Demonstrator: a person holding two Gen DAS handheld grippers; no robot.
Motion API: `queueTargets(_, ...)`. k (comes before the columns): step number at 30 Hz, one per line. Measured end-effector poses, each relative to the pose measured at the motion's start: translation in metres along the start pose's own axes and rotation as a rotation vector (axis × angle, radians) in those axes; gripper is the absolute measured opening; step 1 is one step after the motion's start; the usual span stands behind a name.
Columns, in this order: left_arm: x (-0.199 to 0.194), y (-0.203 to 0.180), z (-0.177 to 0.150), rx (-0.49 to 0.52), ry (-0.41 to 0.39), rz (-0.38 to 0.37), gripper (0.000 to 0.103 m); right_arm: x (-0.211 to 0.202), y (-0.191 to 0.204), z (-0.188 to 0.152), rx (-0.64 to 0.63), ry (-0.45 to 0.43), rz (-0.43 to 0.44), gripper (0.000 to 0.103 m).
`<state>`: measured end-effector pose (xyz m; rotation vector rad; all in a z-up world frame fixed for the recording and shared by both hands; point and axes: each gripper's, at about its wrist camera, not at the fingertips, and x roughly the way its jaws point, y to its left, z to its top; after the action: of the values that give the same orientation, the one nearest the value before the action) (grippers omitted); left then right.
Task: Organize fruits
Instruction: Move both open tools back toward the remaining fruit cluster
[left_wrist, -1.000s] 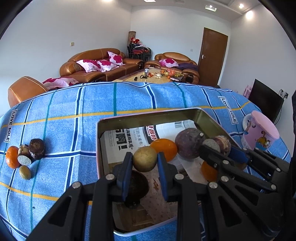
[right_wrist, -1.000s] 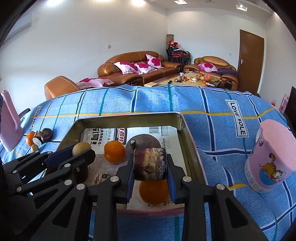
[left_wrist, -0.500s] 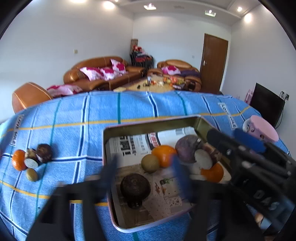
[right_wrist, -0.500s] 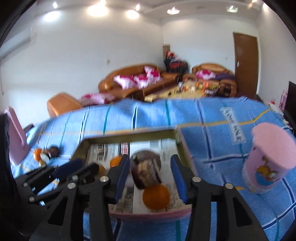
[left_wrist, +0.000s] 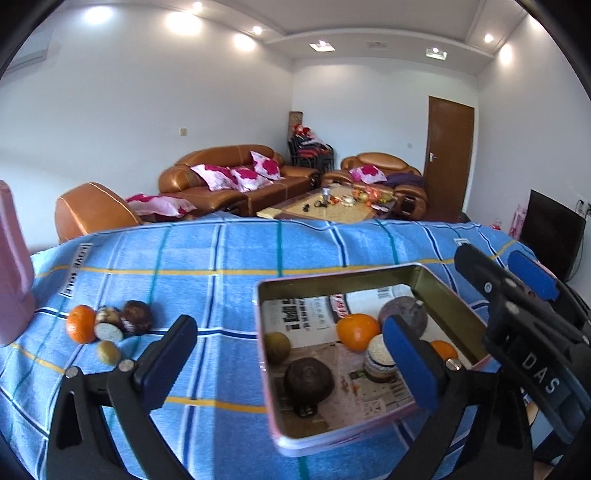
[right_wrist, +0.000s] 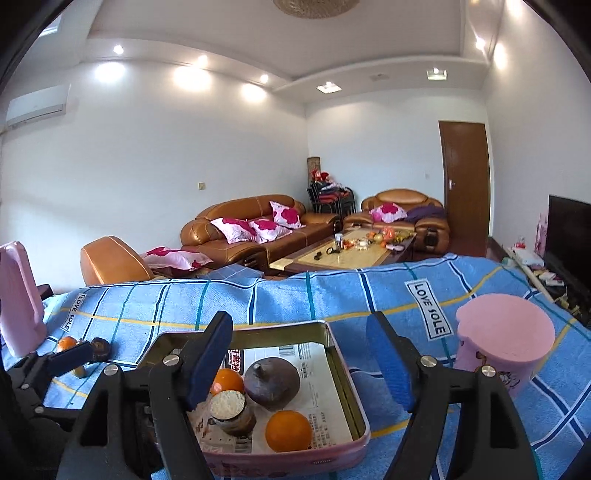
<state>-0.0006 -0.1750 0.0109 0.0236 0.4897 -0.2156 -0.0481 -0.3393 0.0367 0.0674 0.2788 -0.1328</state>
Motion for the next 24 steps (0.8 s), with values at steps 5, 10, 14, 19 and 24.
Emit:
queueTargets(5, -0.011, 0.011, -0.004, 0.013, -0.035, 0.063, 0.102, -0.002, 0.008, -0.002, -0.036, -0.006, 0.001, 0.076)
queueTargets(10, -0.019, 0.027, -0.006, 0.010, -0.055, 0.111, 0.102, -0.006, 0.012, -0.003, -0.056, -0.019, -0.015, 0.076)
queueTargets(14, -0.023, 0.037, -0.007, 0.037, -0.064, 0.142, 0.102, -0.005, 0.008, -0.004, -0.042, -0.009, -0.045, 0.076)
queueTargets(19, -0.031, 0.056, -0.003, 0.069, -0.079, 0.162, 0.103, -0.004, 0.012, -0.005, -0.040, 0.014, -0.094, 0.076)
queueTargets(24, -0.029, 0.079, 0.003, 0.077, -0.104, 0.195, 0.102, -0.002, 0.026, -0.004, -0.022, 0.033, -0.075, 0.076)
